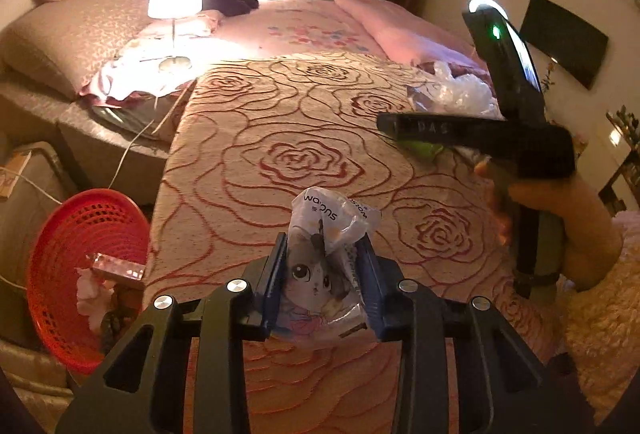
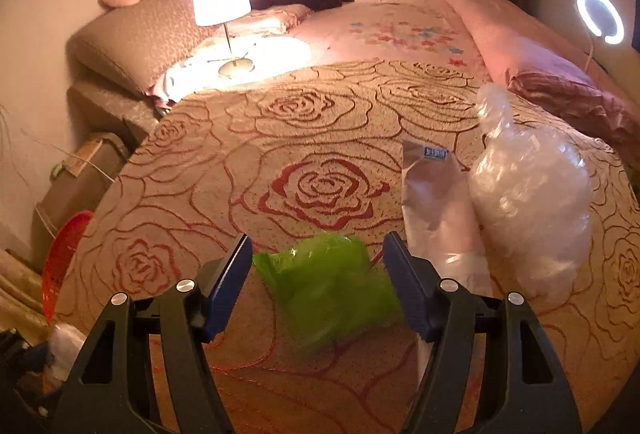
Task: Collect trash
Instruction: 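Grasp the green packet with the right tool while the left tool holds the wrapper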
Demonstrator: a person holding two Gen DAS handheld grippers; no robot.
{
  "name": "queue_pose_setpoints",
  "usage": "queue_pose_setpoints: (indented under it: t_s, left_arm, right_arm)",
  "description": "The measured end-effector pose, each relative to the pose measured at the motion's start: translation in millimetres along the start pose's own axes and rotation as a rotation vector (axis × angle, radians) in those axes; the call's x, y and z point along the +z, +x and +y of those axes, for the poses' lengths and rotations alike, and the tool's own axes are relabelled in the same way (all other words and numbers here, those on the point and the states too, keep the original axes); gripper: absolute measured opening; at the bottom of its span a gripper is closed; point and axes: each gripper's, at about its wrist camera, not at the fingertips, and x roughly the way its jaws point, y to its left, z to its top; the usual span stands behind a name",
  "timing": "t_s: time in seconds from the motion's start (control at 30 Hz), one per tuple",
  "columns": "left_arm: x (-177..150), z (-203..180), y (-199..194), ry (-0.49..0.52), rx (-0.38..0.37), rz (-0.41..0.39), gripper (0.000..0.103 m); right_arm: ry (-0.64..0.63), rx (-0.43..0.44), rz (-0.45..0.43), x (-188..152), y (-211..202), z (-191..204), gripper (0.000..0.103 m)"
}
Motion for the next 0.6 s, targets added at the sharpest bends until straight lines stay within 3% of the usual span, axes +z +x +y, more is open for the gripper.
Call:
queue_pose_setpoints:
  t_s: [0.03, 0.1, 0.2, 0.6]
  left_arm:
    - [0, 2, 0, -0.006, 0.003, -0.002, 0.032]
    - [0, 7, -1, -0.021, 0.006, -0.003, 0.032]
    - [0, 14, -2, -0.042, 0.013, -0.006, 0.032]
    - [-5, 29, -15, -0.095, 0.033, -0.024, 0.032]
  right_arm:
    - [-0.004, -0.004, 0.004, -2, 1, 0, 0.058]
    - [-0.003, 0.005, 0.000, -5, -2, 0, 0.043]
    - [-0.015, 0.001, -0.002, -11, -7, 2, 0.036]
    - [-0.003, 0.067, -0.001, -32, -30, 6, 0.035]
